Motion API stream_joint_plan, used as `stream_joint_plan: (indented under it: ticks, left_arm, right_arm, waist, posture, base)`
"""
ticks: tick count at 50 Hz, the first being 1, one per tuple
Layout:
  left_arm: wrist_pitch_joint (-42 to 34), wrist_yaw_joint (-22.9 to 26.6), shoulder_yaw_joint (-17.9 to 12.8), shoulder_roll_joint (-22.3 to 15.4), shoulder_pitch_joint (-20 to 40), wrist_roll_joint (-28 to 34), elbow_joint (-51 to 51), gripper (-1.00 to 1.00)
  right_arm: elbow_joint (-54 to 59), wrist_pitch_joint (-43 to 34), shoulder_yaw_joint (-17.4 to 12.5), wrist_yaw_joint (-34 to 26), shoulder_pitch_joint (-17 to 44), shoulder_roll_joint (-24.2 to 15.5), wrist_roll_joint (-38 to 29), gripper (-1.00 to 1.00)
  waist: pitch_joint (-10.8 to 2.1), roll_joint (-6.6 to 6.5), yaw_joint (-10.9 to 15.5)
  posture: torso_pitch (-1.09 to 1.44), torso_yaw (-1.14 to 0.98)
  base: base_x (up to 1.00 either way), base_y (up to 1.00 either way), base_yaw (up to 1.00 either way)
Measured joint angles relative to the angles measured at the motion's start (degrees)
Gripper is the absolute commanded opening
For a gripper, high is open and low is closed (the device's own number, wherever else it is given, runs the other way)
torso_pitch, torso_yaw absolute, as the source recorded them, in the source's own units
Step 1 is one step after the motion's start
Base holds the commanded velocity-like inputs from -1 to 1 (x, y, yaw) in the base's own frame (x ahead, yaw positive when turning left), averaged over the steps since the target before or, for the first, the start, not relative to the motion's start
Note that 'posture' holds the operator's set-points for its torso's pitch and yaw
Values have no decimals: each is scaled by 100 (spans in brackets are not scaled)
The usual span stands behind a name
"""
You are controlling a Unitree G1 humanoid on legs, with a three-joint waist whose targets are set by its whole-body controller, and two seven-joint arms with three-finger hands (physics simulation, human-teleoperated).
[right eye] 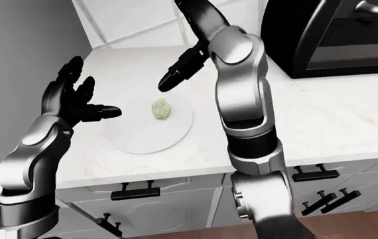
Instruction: Place the broccoli on the top rack of the oven.
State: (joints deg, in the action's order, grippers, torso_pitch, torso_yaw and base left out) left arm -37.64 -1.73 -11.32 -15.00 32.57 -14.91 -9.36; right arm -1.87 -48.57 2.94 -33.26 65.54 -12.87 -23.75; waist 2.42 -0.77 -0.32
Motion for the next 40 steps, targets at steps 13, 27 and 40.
stream_joint_plan:
  ticks: [13, 27, 40]
  left_arm:
    - [-79, -22, -33, -34, 14, -53, -79, 100]
    - [-64, -26, -24, -36, 5, -64, -77, 100]
    - [-63, -10, -9, -15, 6, -49, -59, 100]
  right_arm:
    - [-528, 355, 121, -1363, -642, 779, -1373, 72]
    - [-614, 856, 105, -1226, -1398, 1097, -1576, 47]
    - [-513, 1073, 214, -922, -1592, 1285, -1527, 46]
  waist:
    - [25, -73, 1]
    - [-27, -121, -26]
    - [-50, -113, -36]
  posture:
    - [0, 0]
    - [0, 0]
    - [0, 0]
  base:
    - [0, 0, 0]
    - [0, 0, 0]
    - [0, 0, 0]
